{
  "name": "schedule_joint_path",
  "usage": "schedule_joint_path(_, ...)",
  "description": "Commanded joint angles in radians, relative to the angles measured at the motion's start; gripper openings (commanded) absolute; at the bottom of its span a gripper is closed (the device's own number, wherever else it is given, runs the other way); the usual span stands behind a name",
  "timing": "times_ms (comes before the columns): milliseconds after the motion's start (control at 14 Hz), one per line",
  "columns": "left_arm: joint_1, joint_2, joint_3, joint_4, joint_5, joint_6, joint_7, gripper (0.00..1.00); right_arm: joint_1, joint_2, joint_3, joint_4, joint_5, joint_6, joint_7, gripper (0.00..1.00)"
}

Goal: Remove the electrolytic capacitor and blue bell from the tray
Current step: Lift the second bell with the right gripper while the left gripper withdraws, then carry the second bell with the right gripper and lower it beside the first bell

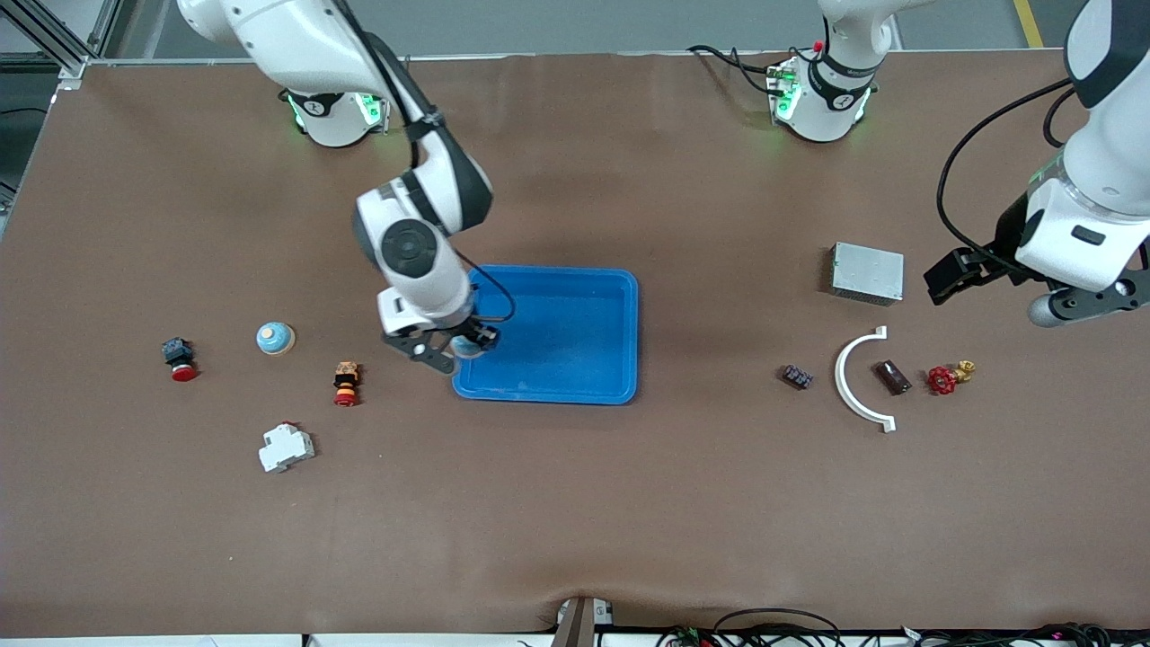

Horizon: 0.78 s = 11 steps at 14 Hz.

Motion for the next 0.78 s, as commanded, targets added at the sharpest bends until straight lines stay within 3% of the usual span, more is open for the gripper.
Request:
schedule_joint_path(0,-0.086,-0.05,0.104,-0.017,-0.018,-0.015,0.043,1.0,-0.12,-0.08,0.017,-0.018,-0.014,-0.076,-0.195,0.0)
schedule_joint_path(143,-0.152,-0.072,0.195,-0.023,-0.021,-0.02,0.08,1.0,-0.203,-0.112,0.018,-0.018,-0.012,-0.118,-0.34,0.0)
schedule_joint_path(713,-0.25,-0.171,0.373,-0.098,-0.066,-0.029,0.245,1.0,-0.514,-0.105,0.018,0.01,0.0,-0.129,-0.905,0.0)
